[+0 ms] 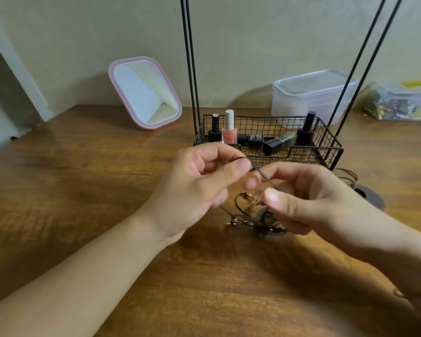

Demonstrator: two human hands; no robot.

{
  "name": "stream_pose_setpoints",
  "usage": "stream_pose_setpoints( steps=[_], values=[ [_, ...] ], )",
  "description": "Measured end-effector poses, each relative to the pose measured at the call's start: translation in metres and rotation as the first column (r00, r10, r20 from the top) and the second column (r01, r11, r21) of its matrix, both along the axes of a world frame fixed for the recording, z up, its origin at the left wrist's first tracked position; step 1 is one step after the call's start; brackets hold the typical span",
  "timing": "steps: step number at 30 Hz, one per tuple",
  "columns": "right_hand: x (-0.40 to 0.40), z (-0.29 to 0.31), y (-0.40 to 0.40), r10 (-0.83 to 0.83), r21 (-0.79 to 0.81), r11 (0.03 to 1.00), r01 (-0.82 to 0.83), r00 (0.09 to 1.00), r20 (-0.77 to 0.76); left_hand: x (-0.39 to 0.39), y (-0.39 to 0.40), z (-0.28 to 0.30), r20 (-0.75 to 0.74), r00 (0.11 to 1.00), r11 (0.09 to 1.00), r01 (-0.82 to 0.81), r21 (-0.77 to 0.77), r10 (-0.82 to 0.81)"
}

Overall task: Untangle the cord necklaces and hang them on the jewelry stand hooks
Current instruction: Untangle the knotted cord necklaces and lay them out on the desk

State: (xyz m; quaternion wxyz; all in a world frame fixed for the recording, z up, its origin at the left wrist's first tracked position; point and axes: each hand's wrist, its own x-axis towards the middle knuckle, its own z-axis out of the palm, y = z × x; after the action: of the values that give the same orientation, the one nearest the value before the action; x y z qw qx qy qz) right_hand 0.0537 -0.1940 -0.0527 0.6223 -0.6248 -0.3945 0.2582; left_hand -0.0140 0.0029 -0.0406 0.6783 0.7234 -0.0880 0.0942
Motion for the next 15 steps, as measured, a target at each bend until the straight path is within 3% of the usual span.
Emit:
stream_pose_setpoints(
  steps=[1,3,4,5,8,10,12,15],
  values=[
    [-0.001,0.003,-0.002,-0.046,0.014,0.999,0.045,0.998,0.037,0.001,0.005,0.0,0.024,0.998,0.987,-0.056,0.151,0.053],
    [-0.002,0.006,-0.01,-0.072,0.092,0.993,0.068,0.997,0.039,0.004,0.013,-0.001,0.091,0.986,0.844,-0.169,0.509,0.142],
    [-0.002,0.006,-0.012,-0.05,0.13,0.99,0.047,0.998,0.024,0.005,0.014,-0.002,0.109,0.98,0.785,-0.199,0.586,0.168],
    [-0.003,0.008,-0.013,-0.023,0.171,0.985,0.024,1.0,-0.006,0.005,0.014,-0.002,0.1,0.978,0.782,-0.207,0.588,0.184],
    [-0.003,0.009,-0.012,-0.019,0.261,0.964,0.056,0.99,-0.14,0.005,0.008,-0.003,-0.01,0.986,0.895,-0.148,0.421,0.167],
    [-0.003,0.008,-0.008,-0.127,0.181,0.972,0.148,0.984,-0.125,0.004,0.005,-0.004,-0.056,0.991,0.956,-0.101,0.276,0.121],
    [-0.005,0.003,-0.004,-0.192,0.015,0.981,0.191,0.979,0.068,0.001,0.001,-0.002,-0.091,0.996,0.999,-0.007,0.035,0.01],
    [-0.014,-0.002,0.004,-0.098,-0.174,0.971,0.163,0.938,0.333,-0.002,-0.006,0.002,-0.043,0.99,0.977,0.125,-0.17,-0.134]
  ],
)
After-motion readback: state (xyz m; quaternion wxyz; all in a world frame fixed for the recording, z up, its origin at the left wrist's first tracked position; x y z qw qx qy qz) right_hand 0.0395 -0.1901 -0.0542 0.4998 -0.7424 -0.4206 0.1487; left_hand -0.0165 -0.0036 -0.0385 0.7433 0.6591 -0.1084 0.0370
